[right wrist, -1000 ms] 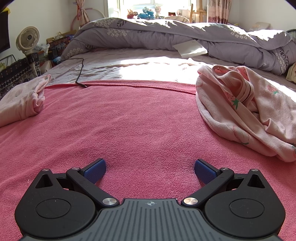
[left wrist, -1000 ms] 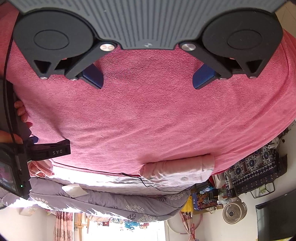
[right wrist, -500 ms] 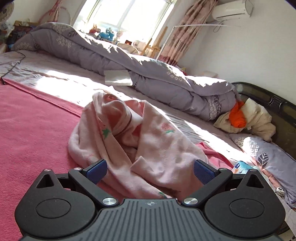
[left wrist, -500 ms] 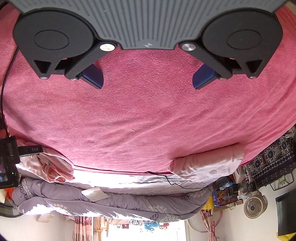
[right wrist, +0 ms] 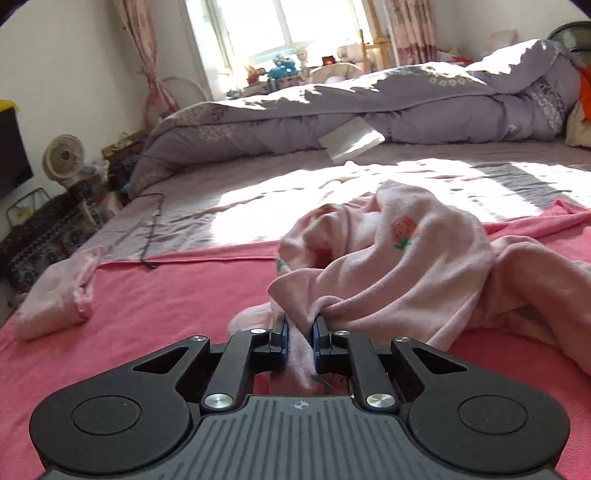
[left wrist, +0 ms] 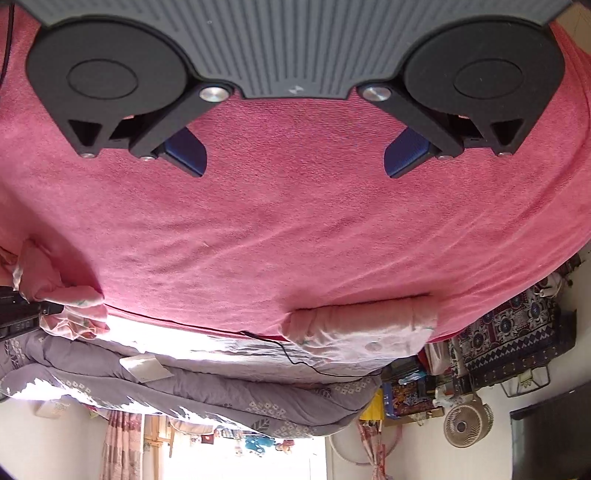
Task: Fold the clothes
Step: 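Reach the right gripper to the crumpled pink shirt and grasp it, then lift the pink shirt with the right gripper and shake it loose, then grasp the shirt hem with the left gripper while the right gripper holds the shirt, then raise both grippers holding the shirt to hang it open in the air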
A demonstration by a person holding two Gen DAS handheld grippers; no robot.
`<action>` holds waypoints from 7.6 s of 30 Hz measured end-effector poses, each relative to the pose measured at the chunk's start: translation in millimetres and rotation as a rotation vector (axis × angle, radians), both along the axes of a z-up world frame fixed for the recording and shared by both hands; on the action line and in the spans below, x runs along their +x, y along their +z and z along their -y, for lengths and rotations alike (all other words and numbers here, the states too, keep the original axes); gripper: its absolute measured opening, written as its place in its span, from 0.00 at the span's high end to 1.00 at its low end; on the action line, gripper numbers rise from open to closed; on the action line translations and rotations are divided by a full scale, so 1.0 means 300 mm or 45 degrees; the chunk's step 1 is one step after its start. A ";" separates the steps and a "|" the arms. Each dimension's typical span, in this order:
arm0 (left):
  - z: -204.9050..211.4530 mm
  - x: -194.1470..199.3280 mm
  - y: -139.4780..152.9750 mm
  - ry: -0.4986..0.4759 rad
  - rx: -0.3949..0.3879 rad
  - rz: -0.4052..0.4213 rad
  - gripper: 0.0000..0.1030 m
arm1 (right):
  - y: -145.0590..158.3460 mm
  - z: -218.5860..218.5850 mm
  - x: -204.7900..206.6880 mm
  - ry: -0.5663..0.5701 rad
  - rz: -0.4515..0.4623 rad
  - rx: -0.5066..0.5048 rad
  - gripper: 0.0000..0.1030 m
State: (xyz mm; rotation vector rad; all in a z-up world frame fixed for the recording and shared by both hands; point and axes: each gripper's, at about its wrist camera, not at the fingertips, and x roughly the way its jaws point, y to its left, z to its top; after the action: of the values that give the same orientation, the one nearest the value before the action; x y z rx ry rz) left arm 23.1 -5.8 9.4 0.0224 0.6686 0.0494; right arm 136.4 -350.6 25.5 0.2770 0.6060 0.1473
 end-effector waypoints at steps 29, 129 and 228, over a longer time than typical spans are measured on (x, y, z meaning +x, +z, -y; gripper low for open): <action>-0.033 -0.128 0.073 -0.068 0.139 0.108 0.00 | -0.059 -0.341 -0.289 0.340 0.089 -0.432 0.29; -0.041 -0.422 0.135 -0.435 0.512 0.367 0.02 | 0.296 0.053 -0.662 -0.319 0.656 -0.509 0.92; -0.109 -0.712 0.852 -0.114 0.326 1.324 0.55 | 0.772 -0.113 -1.342 -0.578 1.399 -0.704 0.89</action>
State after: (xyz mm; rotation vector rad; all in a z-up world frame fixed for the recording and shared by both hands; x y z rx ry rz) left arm -190.5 26.9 265.0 0.2550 -0.3816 0.0526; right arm -266.2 -316.6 257.2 -0.2217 -0.5208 -0.3024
